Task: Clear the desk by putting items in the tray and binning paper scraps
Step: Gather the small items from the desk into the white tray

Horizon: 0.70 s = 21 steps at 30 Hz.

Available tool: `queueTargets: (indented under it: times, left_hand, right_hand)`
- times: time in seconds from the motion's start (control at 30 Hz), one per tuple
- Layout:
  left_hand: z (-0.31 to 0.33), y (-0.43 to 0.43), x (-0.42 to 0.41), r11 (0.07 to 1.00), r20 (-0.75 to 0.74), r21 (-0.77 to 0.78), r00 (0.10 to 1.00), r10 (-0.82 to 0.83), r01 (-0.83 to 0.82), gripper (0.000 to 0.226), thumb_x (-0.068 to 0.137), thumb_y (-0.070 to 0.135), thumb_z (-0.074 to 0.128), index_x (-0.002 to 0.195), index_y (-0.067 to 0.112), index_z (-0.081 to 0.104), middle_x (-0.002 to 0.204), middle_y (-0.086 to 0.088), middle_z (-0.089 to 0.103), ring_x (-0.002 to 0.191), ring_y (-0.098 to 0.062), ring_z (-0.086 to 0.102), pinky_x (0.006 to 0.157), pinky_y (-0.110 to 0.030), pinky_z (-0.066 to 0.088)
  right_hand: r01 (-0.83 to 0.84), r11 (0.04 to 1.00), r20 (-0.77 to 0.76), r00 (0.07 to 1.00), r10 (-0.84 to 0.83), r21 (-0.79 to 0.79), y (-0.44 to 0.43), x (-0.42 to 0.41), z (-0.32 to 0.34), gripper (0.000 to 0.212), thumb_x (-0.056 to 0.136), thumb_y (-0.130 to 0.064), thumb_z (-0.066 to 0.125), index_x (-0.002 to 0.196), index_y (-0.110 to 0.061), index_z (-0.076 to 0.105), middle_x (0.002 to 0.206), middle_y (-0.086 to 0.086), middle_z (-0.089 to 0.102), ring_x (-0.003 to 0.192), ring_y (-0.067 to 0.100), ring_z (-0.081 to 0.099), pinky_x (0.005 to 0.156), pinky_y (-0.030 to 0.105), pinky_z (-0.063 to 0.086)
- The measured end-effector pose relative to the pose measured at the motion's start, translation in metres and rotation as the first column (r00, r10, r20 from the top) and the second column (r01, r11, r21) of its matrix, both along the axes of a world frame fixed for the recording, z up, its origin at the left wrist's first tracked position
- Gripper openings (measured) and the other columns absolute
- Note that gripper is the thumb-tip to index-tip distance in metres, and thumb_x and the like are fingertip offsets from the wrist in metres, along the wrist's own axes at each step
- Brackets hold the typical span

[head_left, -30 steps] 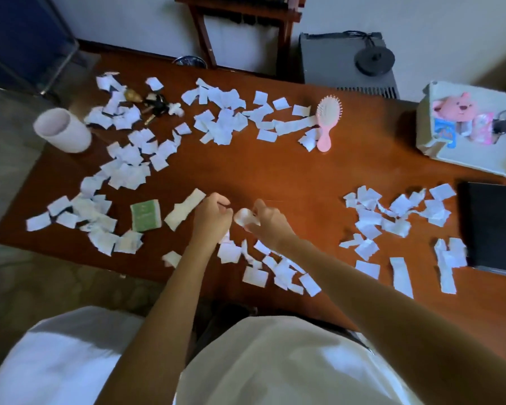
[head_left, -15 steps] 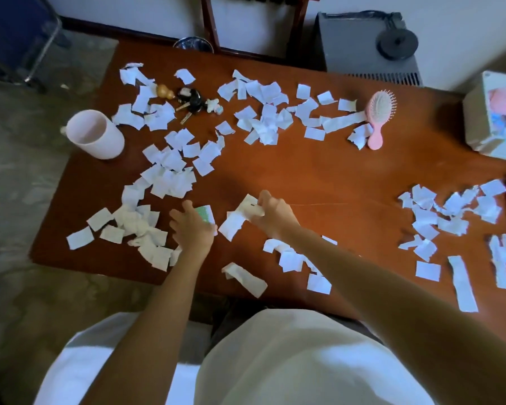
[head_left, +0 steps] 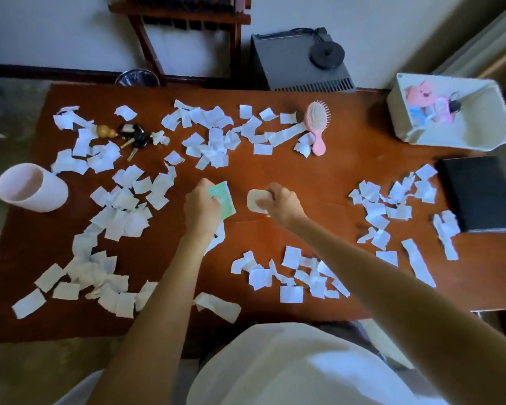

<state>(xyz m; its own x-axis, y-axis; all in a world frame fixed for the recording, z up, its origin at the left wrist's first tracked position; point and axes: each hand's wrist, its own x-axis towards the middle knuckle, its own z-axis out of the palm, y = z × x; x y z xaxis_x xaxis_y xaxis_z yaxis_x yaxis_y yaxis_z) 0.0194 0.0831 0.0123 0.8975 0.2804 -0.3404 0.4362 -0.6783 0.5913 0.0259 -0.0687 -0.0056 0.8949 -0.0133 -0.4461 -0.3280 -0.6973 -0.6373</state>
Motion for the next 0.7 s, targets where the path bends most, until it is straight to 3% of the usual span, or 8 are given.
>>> queueTargets:
  times: [0.13, 0.23, 0.43, 0.53, 0.7]
  left_hand:
    - [0.026, -0.062, 0.03, 0.991, 0.086, -0.075, 0.991, -0.102, 0.109, 0.026, 0.094, 0.005, 0.051, 0.12, 0.004, 0.052, 0.129, -0.014, 0.055, 0.12, -0.028, 0.055, 0.074, -0.031, 0.055]
    - [0.035, -0.116, 0.052, 0.977, 0.142, -0.091, 0.974, -0.177, 0.191, 0.028, 0.092, 0.007, 0.055, 0.119, 0.004, 0.053, 0.127, -0.014, 0.057, 0.117, -0.027, 0.058, 0.066, -0.025, 0.05]
    - [0.041, -0.255, 0.093, 0.956, 0.212, -0.08, 0.942, -0.259, 0.281, 0.023, 0.092, 0.011, 0.054, 0.114, 0.004, 0.053, 0.12, -0.014, 0.061, 0.11, -0.026, 0.061, 0.068, -0.028, 0.051]
    - [0.043, -0.328, 0.113, 0.953, 0.224, -0.054, 0.934, -0.28, 0.298, 0.021, 0.092, 0.009, 0.049, 0.111, 0.003, 0.056, 0.118, -0.017, 0.062, 0.108, -0.032, 0.058, 0.08, -0.037, 0.052]
    - [0.04, -0.435, 0.144, 0.944, 0.197, -0.086, 0.934, -0.296, 0.317, 0.023, 0.092, 0.007, 0.045, 0.11, -0.002, 0.056, 0.117, -0.021, 0.062, 0.108, -0.035, 0.058, 0.083, -0.039, 0.05]
  right_hand:
    - [0.176, 0.984, 0.09, 0.98, -0.177, 0.017, -0.056, 0.02, 0.021, 0.031, 0.095, -0.019, 0.05, 0.124, -0.007, 0.049, 0.123, 0.015, 0.059, 0.081, 0.019, 0.056, 0.051, 0.014, 0.043]
    - [0.292, 0.956, 0.141, 0.947, -0.288, -0.013, -0.112, 0.035, 0.034, 0.035, 0.094, -0.018, 0.05, 0.126, -0.005, 0.048, 0.122, 0.017, 0.06, 0.092, 0.029, 0.059, 0.063, 0.026, 0.046]
    - [0.379, 0.922, 0.192, 0.913, -0.36, -0.072, -0.242, 0.068, 0.044, 0.032, 0.094, -0.019, 0.05, 0.121, -0.003, 0.05, 0.118, 0.021, 0.061, 0.103, 0.036, 0.059, 0.077, 0.035, 0.045]
    - [0.367, 0.925, 0.2, 0.918, -0.343, -0.099, -0.309, 0.084, 0.046, 0.033, 0.092, -0.02, 0.05, 0.121, -0.003, 0.051, 0.116, 0.025, 0.062, 0.107, 0.04, 0.057, 0.086, 0.039, 0.045]
    - [0.369, 0.924, 0.167, 0.922, -0.35, -0.099, -0.414, 0.11, 0.04, 0.036, 0.089, -0.017, 0.053, 0.124, -0.007, 0.053, 0.114, 0.024, 0.063, 0.105, 0.04, 0.058, 0.086, 0.04, 0.046]
